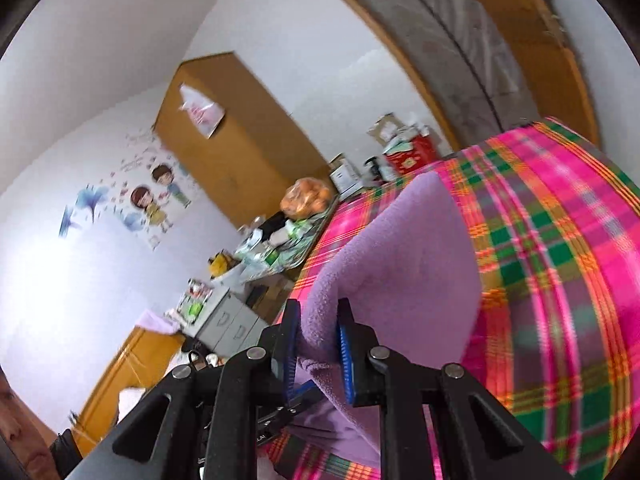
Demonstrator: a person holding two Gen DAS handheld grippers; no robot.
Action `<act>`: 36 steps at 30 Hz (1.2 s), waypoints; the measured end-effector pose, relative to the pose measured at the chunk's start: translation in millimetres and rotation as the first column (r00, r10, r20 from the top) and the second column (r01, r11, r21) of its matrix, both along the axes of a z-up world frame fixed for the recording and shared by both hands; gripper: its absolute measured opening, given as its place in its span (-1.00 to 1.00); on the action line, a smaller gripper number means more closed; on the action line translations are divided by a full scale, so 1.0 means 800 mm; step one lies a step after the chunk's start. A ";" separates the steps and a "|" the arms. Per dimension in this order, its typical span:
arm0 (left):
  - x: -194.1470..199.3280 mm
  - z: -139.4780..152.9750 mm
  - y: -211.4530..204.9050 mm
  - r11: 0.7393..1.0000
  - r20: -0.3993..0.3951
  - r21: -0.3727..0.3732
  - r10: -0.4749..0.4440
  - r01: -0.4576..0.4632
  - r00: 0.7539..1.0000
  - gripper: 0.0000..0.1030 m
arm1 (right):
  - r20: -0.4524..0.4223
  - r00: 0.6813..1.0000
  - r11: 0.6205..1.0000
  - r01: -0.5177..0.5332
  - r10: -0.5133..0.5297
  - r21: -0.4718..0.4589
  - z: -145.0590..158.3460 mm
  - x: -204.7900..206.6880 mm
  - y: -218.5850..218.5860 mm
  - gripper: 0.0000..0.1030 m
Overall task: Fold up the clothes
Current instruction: 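Grasp the garment edge with the right gripper and lift it, then fold the held edge over onto the garment and open the right gripper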
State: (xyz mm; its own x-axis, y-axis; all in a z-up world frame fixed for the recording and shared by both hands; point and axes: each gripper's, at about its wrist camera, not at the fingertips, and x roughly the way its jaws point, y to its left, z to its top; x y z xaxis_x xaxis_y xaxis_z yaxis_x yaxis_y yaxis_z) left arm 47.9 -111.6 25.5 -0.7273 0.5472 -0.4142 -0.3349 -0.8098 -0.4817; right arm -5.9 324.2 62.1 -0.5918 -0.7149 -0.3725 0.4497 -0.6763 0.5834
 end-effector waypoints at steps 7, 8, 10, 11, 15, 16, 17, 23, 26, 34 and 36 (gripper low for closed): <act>0.013 0.003 -0.073 0.989 -0.025 0.061 0.135 -0.134 0.990 -0.59 | 0.039 0.989 0.988 -0.142 0.140 0.057 -0.013 -0.018 -0.101 -0.64; 0.015 0.003 -0.083 0.986 -0.026 0.068 0.153 -0.151 0.988 -0.59 | 0.052 0.985 0.984 -0.166 0.163 0.064 -0.020 -0.020 -0.116 -0.64; 0.017 0.002 -0.101 0.980 -0.024 0.079 0.186 -0.183 0.982 -0.59 | 0.081 0.975 0.974 -0.214 0.208 0.079 -0.037 -0.025 -0.145 -0.67; 0.017 0.002 -0.109 0.977 -0.021 0.082 0.200 -0.198 0.980 -0.59 | 0.096 0.969 0.967 -0.237 0.229 0.091 -0.048 -0.027 -0.161 -0.67; 0.019 -0.002 -0.134 0.965 -0.004 0.090 0.248 -0.246 0.969 -0.59 | 0.190 0.935 0.940 -0.322 0.298 0.111 -0.102 -0.036 -0.209 -0.69; 0.019 -0.003 -0.139 0.963 0.002 0.092 0.256 -0.255 0.967 -0.59 | 0.218 0.926 0.935 -0.336 0.306 0.113 -0.114 -0.038 -0.216 -0.69; 0.021 -0.004 -0.142 0.961 0.007 0.093 0.260 -0.260 0.966 -0.59 | 0.245 0.917 0.932 -0.347 0.314 0.107 -0.125 -0.039 -0.218 -0.68; 0.018 -0.006 -0.136 0.974 0.037 0.124 0.185 -0.188 0.982 -0.55 | 0.161 0.947 0.956 -0.290 0.278 0.052 -0.118 -0.021 -0.162 -0.64; 0.007 -0.008 -0.110 0.986 0.066 0.146 0.075 -0.084 0.995 -0.36 | 0.087 0.974 0.978 -0.208 0.207 0.006 -0.104 -0.013 -0.116 -0.46; -0.033 -0.020 -0.062 0.987 0.202 0.157 -0.052 0.020 0.978 -0.36 | 0.109 0.987 0.993 -0.114 0.115 -0.017 -0.125 -0.006 -0.057 -0.44; -0.036 -0.013 -0.063 0.985 0.195 0.174 -0.056 0.022 0.979 -0.38 | 0.119 0.988 0.995 -0.094 0.098 -0.035 -0.131 -0.007 -0.044 -0.44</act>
